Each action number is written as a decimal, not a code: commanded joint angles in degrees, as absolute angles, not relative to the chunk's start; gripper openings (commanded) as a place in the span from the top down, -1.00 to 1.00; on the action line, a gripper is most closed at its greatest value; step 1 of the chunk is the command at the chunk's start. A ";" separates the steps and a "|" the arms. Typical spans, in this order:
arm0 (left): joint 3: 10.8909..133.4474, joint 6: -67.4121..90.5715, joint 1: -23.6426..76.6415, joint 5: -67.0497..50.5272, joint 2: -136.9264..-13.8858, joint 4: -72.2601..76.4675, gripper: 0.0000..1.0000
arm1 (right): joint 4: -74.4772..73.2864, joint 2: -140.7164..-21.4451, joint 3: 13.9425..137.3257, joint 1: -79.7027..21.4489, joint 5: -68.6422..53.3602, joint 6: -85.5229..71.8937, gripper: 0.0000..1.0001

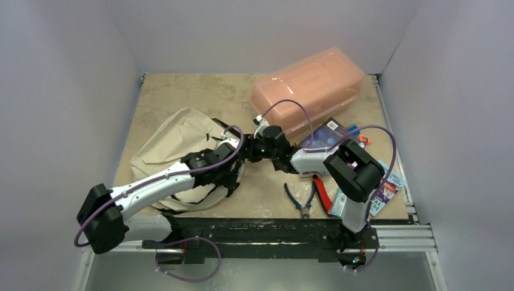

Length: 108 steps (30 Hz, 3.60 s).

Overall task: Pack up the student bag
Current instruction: Unzip the student bag at the center of the board, then pick up the book from the center of the board.

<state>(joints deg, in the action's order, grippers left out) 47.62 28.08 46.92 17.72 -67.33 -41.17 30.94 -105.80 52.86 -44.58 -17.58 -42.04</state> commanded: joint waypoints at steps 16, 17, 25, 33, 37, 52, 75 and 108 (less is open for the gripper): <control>57.83 27.43 50.25 37.05 -66.13 -52.50 1.00 | 24.57 -95.63 50.74 -41.31 -16.12 -35.88 -0.56; 58.39 26.62 49.30 37.11 -65.89 -52.47 1.00 | 22.86 -94.32 51.21 -41.23 -14.95 -34.49 -0.56; 62.31 20.76 34.14 30.94 -61.52 -47.11 1.00 | 12.31 -81.97 47.39 -37.82 -7.82 -30.58 -0.59; 70.16 17.45 30.86 26.54 -62.63 -46.61 1.00 | 8.55 -67.28 31.43 -29.03 -7.47 -41.63 -0.47; 70.53 14.68 30.61 25.35 -63.77 -45.20 1.00 | 3.62 -57.60 25.44 -23.48 -5.87 -45.65 -0.50; 64.40 12.85 29.52 21.44 -61.96 -40.85 1.00 | -6.52 -45.67 17.23 6.87 -19.25 -46.68 -0.78; 63.51 13.23 29.26 17.63 -61.51 -40.24 1.00 | -20.56 -37.89 22.74 11.60 -17.74 -40.34 -0.90; 63.17 13.45 29.27 15.81 -62.40 -39.97 1.00 | 26.55 -50.80 4.35 12.08 -29.73 -53.21 -0.45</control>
<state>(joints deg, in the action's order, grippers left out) 62.89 13.87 29.63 16.60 -62.87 -43.90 18.72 -50.28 6.22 11.81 -28.71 -51.24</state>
